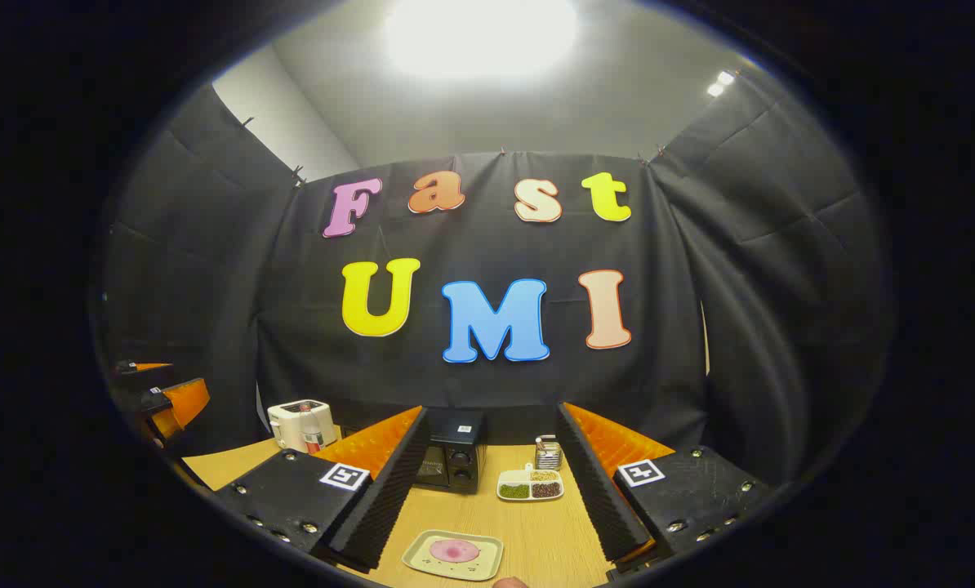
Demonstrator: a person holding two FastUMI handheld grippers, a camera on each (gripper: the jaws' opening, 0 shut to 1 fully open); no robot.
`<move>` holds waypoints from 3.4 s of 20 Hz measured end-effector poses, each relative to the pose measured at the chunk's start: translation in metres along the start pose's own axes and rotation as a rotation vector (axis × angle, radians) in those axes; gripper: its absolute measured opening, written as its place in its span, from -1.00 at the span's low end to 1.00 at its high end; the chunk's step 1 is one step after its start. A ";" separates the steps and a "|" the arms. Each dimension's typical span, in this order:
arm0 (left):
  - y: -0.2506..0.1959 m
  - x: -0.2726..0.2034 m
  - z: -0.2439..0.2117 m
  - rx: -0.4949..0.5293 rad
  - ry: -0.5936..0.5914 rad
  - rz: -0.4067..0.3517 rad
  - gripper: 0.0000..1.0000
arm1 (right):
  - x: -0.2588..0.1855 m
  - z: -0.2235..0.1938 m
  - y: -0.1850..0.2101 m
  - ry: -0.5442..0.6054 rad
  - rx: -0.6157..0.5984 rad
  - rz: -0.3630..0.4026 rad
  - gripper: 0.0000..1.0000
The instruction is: Open the electric oven with the left hand, put the food in, and close the electric oven.
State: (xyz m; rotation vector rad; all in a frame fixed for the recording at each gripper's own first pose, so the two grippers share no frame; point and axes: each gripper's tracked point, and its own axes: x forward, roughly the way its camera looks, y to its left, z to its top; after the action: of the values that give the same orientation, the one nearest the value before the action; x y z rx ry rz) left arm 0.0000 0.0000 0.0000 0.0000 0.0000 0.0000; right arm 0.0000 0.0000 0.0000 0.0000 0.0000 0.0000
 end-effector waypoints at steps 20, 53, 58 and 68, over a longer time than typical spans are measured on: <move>-0.057 0.028 0.002 -0.003 -0.022 -0.021 1.00 | -0.003 -0.007 -0.021 -0.049 -0.040 0.030 0.90; -0.183 0.361 -0.201 0.030 0.193 -0.335 0.94 | 0.096 -0.063 -0.054 0.127 -0.073 -0.347 0.91; -0.190 0.373 -0.230 0.024 0.243 -0.322 0.82 | 0.094 -0.068 -0.064 0.163 -0.077 -0.373 0.90; -0.183 0.368 -0.241 -0.014 0.258 -0.285 0.95 | 0.084 -0.066 -0.068 0.186 -0.085 -0.356 0.91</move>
State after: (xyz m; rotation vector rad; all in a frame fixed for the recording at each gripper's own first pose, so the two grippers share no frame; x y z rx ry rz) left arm 0.3685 -0.1826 -0.2409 -0.0142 0.2583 -0.2853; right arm 0.0841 -0.0682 -0.0664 -0.0847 0.1856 -0.3563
